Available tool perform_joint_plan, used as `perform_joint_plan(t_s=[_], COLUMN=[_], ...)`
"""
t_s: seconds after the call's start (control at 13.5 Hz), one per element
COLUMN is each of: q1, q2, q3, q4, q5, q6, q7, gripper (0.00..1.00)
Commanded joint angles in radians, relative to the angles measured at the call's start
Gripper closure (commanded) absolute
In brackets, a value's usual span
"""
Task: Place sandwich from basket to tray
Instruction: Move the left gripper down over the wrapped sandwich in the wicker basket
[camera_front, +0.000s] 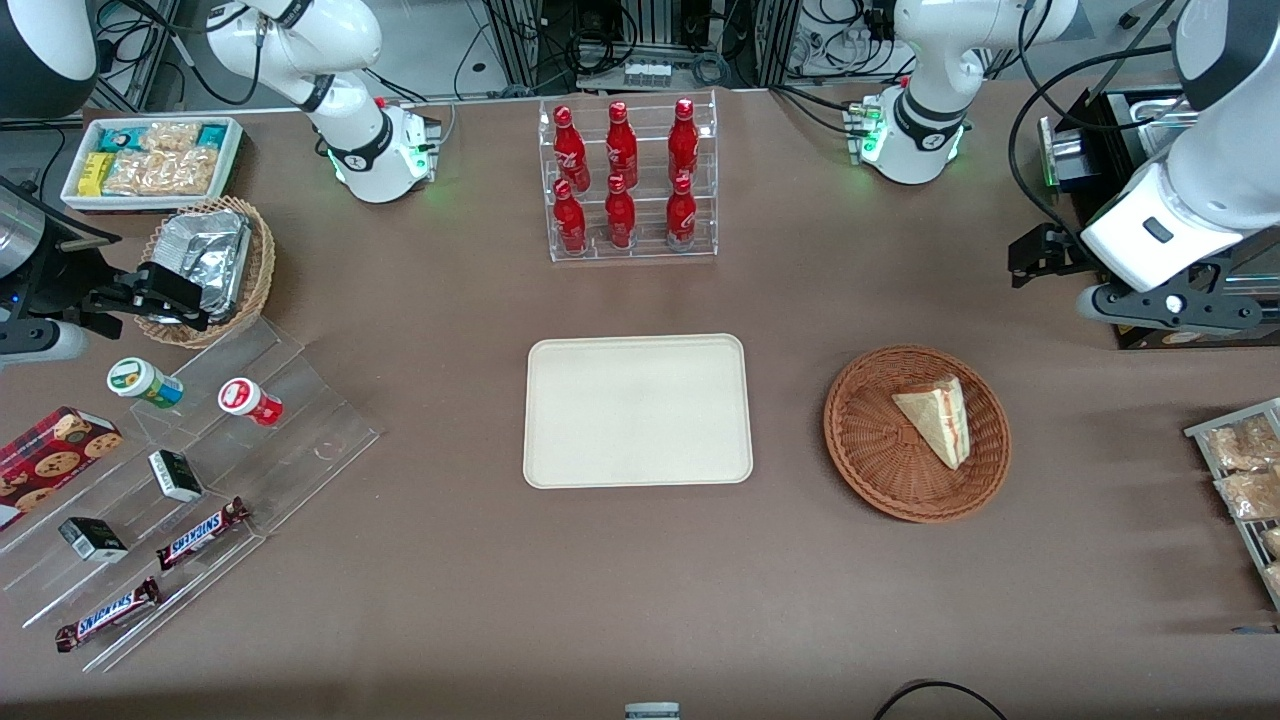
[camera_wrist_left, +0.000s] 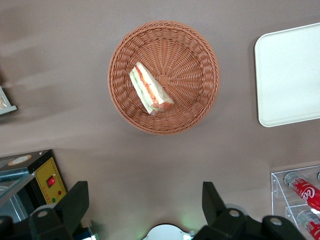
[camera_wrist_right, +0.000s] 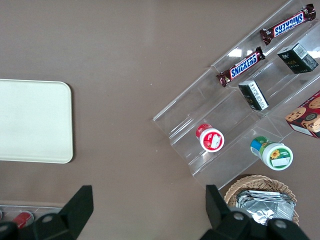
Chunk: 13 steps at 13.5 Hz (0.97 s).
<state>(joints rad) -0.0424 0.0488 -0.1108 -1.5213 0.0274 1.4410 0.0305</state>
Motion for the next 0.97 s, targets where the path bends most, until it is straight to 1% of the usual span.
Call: perform_joint_plan(t_s=[0.0,0.22,0.3,0.45,0.59,0.67,0.89], q1=[0.010,0.012,0.012,0.010,0.009,0.009,0.007], q2=[0.002,0.002,-0.006,-0.067,-0.125,-0.139,-0.139], q3=[-0.009,-0.003,0.014,0.025,0.025,0.025,0.017], q4=[0.030,-0.019,-0.063,-0.207,-0.368,-0.426,-0.535], q5=[0.003,0.003,0.003,0.005,0.003,0.003,0.005], q6=[-0.011,-0.004,0.021,0.140,0.270,0.327,0.464], q7=[0.029,0.006,0.003,-0.015,-0.075,-0.113,-0.323], gripper=[0.00,0.00,0.00,0.00,0.00,0.00,0.00])
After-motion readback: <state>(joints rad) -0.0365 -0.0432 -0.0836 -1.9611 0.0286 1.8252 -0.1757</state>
